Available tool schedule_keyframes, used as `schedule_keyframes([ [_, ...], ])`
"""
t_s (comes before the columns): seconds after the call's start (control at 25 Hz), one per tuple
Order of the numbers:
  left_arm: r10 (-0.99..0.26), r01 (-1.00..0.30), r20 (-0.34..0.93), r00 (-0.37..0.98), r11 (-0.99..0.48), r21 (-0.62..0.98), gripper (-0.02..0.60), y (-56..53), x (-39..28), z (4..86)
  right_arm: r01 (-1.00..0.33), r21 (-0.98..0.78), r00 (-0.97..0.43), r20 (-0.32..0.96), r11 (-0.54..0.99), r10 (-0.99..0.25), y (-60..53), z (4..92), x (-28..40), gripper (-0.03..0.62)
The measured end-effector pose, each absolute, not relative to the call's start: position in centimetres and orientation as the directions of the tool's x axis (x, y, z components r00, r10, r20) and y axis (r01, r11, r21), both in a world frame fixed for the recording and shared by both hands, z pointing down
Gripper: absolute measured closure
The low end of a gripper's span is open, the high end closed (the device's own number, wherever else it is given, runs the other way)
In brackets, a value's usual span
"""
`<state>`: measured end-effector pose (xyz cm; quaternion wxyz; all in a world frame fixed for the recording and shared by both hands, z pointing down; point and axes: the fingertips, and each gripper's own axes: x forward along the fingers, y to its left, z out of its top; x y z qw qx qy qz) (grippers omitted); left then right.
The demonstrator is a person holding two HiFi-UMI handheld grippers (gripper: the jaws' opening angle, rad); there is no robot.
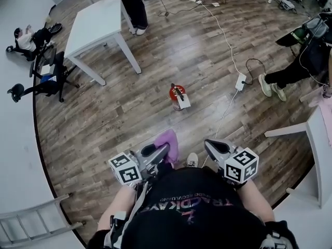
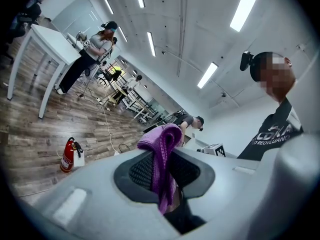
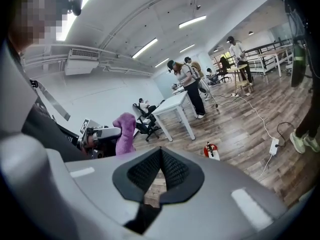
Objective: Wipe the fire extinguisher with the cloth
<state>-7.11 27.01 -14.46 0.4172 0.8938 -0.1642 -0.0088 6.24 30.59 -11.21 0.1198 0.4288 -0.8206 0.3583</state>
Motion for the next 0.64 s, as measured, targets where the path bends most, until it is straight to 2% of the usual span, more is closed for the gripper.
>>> schedule_keyframes([
  [0.64,-0.334,-0.307,0.121,0.935,-0.592,0.745,0.520,29.1,-6.8,-14.3,-0.772,-0.481,-0.631,0.500,0.416,-0.593,31.8,-10.9,5.4,0.591],
])
